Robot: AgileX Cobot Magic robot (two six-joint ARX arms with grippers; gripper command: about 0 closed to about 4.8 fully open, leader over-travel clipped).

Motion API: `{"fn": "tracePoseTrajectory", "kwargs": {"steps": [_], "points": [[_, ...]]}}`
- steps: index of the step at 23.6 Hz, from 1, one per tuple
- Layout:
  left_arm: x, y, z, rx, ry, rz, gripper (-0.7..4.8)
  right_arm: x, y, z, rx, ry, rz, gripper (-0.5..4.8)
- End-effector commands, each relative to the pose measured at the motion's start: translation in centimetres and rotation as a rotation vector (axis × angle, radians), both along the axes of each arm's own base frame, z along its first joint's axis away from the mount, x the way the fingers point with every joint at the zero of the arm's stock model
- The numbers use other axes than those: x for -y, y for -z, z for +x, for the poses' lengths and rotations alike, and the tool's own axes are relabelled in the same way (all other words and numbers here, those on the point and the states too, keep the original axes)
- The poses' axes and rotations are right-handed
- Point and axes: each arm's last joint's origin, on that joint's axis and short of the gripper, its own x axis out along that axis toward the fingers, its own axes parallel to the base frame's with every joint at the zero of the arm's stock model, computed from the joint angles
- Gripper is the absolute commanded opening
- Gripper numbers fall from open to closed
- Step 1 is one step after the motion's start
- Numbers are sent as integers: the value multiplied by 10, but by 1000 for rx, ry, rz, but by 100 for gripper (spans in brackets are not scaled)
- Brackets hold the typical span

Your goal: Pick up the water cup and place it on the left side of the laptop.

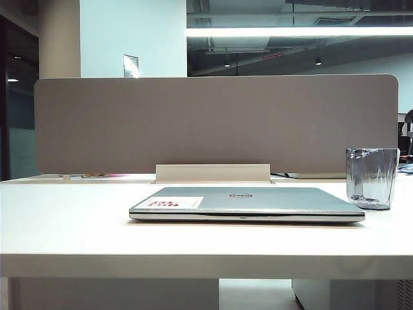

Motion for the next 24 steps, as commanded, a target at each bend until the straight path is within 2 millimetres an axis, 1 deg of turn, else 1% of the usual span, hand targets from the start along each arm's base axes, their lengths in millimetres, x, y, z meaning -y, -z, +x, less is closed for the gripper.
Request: {"fn": "tracePoseTrajectory", "kwargs": {"steps": [1, 5, 7, 9, 10, 11, 14, 17, 21, 24], "points": [[0, -1, 0, 1, 6, 3, -6, 0, -12, 12, 0, 1, -12, -5], [0, -1, 0, 1, 6, 3, -6, 0, -19, 34, -74, 1, -14, -5], [0, -1, 0, 1, 6, 3, -6, -1, -21, 49, -128, 0, -14, -3], [0, -1, 0, 0, 6, 3, -6, -1, -22, 61, -165, -4, -15, 9], [0, -1, 0, 0, 6, 3, -6, -1, -22, 66, -182, -4, -15, 15], [0, -1, 0, 0, 6, 3, -6, -1, -21, 78, -206, -2, -15, 14], [0, -1, 0, 0, 6, 3, -6, -1, -18, 92, -231, -13, -11, 12], [0, -1, 0, -1, 6, 3, -6, -2, -11, 103, -245, -45, -13, 11], [0, -1, 0, -3, 6, 3, -6, -3, 0, 112, -296, -49, -15, 12], [0, -1, 0, -3, 6, 3, -6, -3, 15, 122, -364, -52, -33, 13]]}}
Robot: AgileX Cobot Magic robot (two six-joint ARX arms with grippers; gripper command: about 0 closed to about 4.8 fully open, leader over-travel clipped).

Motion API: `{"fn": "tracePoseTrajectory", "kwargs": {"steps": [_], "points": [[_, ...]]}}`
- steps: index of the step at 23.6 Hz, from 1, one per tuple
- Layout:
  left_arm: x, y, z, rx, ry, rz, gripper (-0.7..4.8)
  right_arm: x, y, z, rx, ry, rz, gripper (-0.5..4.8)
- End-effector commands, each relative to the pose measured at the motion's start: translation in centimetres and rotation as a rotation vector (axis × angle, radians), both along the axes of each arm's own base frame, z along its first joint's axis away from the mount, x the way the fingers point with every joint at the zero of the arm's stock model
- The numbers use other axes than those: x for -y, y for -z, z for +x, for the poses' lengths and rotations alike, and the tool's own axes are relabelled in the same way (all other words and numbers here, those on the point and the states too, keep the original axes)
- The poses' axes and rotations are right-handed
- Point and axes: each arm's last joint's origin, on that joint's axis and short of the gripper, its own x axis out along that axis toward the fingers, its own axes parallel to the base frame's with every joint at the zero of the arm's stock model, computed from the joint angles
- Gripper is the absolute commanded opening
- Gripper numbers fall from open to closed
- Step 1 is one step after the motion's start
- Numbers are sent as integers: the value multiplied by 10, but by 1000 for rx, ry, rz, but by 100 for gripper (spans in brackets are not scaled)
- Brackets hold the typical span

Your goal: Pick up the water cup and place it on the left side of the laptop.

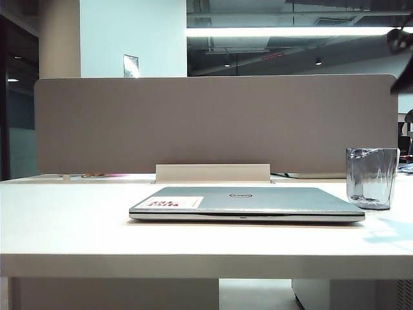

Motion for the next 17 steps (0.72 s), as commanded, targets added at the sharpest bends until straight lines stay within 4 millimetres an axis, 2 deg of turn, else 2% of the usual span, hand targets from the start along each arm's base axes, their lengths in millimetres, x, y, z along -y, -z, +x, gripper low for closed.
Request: {"fn": "tracePoseTrajectory", "kwargs": {"steps": [1, 3, 7, 13, 17], "points": [[0, -2, 0, 11, 6, 1, -6, 0, 8, 8, -23, -14, -30, 14], [0, -2, 0, 11, 7, 1, -6, 0, 14, 11, -45, -22, -53, 18], [1, -3, 0, 13, 22, 1, -6, -1, 26, 18, -86, -61, -90, 77], [3, -4, -2, 15, 106, -2, -6, -2, 43, 28, -125, -107, -96, 95], [4, -15, -4, 41, 130, -2, -6, -2, 50, 31, -145, -120, -129, 101]]}}
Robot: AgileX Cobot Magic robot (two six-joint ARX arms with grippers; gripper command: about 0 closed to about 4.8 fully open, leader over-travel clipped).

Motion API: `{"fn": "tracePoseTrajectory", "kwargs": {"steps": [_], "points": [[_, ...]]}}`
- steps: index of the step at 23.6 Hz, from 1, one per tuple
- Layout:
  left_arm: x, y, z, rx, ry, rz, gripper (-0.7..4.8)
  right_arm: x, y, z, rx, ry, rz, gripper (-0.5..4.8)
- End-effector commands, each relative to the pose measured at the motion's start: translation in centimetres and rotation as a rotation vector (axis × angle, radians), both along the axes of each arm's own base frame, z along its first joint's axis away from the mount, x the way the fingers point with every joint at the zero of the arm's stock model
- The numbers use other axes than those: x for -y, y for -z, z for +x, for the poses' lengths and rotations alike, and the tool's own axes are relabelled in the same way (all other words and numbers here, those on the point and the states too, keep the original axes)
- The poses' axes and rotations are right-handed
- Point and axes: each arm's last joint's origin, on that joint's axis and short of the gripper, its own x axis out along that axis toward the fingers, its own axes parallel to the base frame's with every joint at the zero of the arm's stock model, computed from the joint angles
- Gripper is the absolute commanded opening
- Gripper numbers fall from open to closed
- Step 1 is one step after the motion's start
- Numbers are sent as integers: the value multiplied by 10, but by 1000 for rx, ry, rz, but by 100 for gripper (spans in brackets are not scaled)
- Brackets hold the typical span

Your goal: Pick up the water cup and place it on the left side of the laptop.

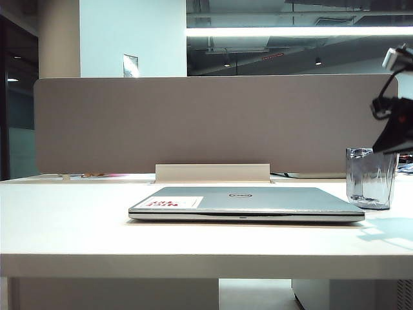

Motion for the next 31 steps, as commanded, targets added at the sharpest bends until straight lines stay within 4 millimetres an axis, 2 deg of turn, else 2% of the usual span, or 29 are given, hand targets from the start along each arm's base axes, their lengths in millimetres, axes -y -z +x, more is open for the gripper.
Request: {"fn": "tracePoseTrajectory", "kwargs": {"steps": [1, 2, 3, 4, 20, 26, 31], "points": [[1, -18, -4, 58, 24, -2, -6, 0, 2, 5, 26, -16, -20, 142], [1, -22, -5, 66, 28, -1, -6, 0, 3, 7, 32, -16, -20, 176], [1, -27, -5, 72, 39, 0, -6, 0, 5, 9, 42, -16, -20, 239], [1, -30, -6, 71, 42, 0, -6, 0, 6, 10, 49, -16, -20, 260], [7, -64, 12, -25, 290, -5, -6, -1, 24, 24, 67, -18, -20, 262], [8, -63, 20, -75, 311, -7, -6, -2, 32, 29, 101, -79, -29, 262], [10, -62, 19, -57, 410, 24, -6, -2, 36, 33, 137, -111, -80, 261]]}}
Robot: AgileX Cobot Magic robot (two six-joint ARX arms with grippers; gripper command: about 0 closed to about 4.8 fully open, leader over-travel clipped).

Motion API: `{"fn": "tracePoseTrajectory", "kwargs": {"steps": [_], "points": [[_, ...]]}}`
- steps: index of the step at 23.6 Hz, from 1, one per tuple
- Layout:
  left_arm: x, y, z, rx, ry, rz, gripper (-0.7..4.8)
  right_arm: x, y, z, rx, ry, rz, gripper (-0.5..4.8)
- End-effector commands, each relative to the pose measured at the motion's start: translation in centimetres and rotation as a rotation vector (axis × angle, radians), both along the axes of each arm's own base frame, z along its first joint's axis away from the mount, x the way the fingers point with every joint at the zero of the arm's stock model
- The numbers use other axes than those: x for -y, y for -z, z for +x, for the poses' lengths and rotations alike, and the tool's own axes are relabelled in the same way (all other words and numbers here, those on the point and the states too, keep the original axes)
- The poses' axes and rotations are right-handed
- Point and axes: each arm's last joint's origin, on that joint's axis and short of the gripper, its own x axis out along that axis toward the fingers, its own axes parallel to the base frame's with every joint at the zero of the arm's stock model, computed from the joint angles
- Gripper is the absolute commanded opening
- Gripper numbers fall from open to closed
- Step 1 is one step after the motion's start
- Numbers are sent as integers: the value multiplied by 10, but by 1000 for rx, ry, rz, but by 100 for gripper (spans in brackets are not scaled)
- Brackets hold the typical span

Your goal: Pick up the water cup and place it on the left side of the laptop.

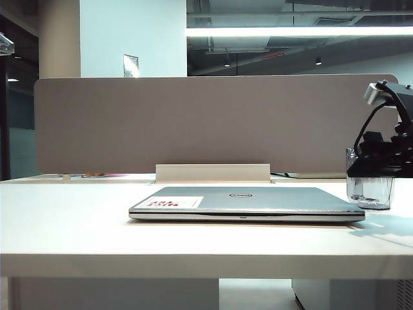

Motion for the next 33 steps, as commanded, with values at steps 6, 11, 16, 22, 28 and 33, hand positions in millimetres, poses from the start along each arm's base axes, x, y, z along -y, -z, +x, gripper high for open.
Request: {"fn": "tracePoseTrajectory", "kwargs": {"steps": [6, 11, 16, 22, 28, 33], "points": [[2, -3, 0, 36, 66, 16, -6, -1, -3, 13, 65, -19, -6, 261], [2, -3, 0, 34, 66, 16, -6, -1, 0, 19, 63, -19, -6, 261], [1, -3, 0, 33, 64, 17, -6, -1, 6, 27, 56, -20, -6, 225], [1, -2, 0, 26, 63, 17, -6, -1, 8, 37, 62, -19, -6, 197], [1, -1, 0, 14, 39, 20, -6, -1, 7, 37, 69, -19, -6, 93], [1, 0, 0, 1, 39, 20, -6, -1, 6, 37, 85, -19, -6, 64]]}}
